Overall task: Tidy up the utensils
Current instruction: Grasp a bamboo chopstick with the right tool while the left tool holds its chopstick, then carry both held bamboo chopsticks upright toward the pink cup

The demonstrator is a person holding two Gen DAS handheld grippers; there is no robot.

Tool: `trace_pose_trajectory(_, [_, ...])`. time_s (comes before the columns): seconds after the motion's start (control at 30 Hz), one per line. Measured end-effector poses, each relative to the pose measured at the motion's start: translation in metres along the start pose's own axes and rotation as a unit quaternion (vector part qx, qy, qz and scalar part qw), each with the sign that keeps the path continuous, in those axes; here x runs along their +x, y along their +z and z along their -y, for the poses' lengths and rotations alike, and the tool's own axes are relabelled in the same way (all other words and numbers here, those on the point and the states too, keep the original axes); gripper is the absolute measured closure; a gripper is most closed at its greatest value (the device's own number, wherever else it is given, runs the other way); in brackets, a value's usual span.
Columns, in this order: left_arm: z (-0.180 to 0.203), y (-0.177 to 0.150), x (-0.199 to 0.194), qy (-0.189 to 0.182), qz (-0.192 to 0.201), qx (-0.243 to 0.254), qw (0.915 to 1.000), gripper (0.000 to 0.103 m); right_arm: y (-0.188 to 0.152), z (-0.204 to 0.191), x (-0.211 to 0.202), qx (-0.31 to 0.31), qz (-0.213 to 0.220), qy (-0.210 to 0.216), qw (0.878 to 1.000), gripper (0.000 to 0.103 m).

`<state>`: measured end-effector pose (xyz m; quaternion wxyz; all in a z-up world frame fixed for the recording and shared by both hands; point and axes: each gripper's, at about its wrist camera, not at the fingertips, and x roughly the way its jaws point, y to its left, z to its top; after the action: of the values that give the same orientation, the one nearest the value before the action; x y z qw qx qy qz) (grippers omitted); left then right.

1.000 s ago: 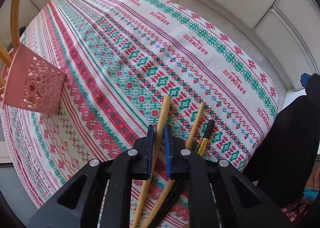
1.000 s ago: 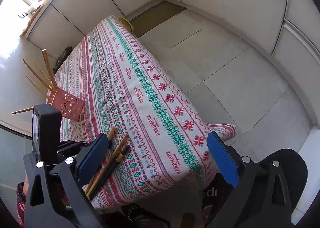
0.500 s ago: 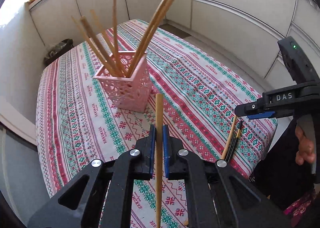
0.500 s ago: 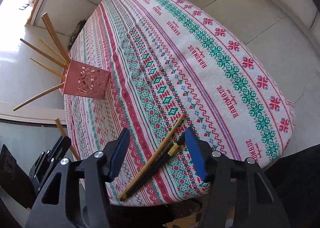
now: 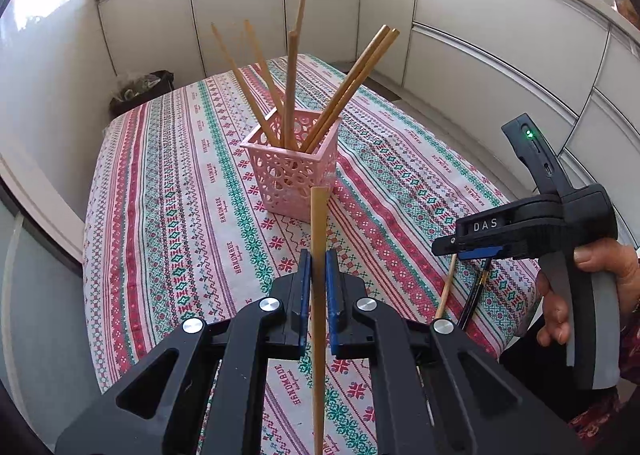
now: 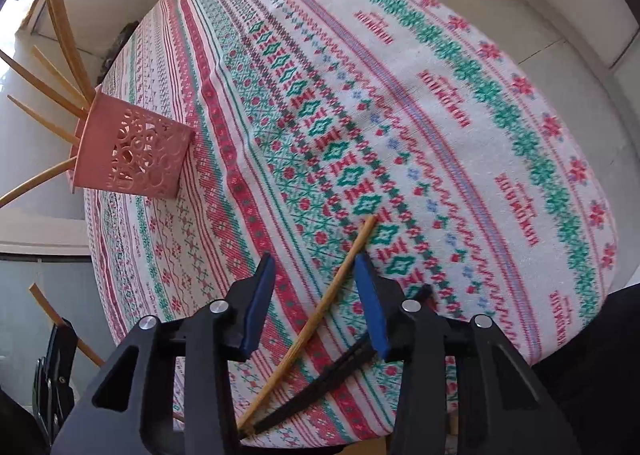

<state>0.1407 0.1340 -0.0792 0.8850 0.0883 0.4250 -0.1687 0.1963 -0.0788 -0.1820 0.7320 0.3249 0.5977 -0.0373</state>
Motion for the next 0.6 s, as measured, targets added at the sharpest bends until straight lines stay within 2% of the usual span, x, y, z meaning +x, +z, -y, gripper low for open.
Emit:
trace_pose_trajectory(0.07, [-0.005, -0.002, 0.002, 0.001, -0.001, -0.006, 1.0, 0.096, 0.0, -0.011, 0.009, -0.008, 0.009, -0.016, 1.0, 0.088])
trace_pose_trajectory(0.1, [-0.008, -0.003, 0.002, 0.001, -0.002, -0.011, 0.9999, 0.096, 0.001, -0.015, 0.012, -0.009, 0.018, -0.027, 0.999, 0.092])
trace_pose_trajectory(0.27, [-0.018, -0.006, 0.004, 0.002, 0.002, -0.032, 0.9995, 0.096, 0.011, -0.037, 0.022, -0.005, 0.045, -0.066, 0.997, 0.095])
trace_pose_trajectory(0.4, [-0.029, -0.005, -0.005, 0.009, 0.023, -0.056, 0.9981, 0.096, 0.018, -0.045, 0.033, 0.006, 0.047, -0.015, 0.999, 0.097])
trace_pose_trajectory(0.6, [-0.044, 0.003, -0.039, 0.018, 0.09, -0.088, 0.9919, 0.096, 0.006, -0.063, -0.002, -0.065, 0.113, 0.059, 0.99, 0.097])
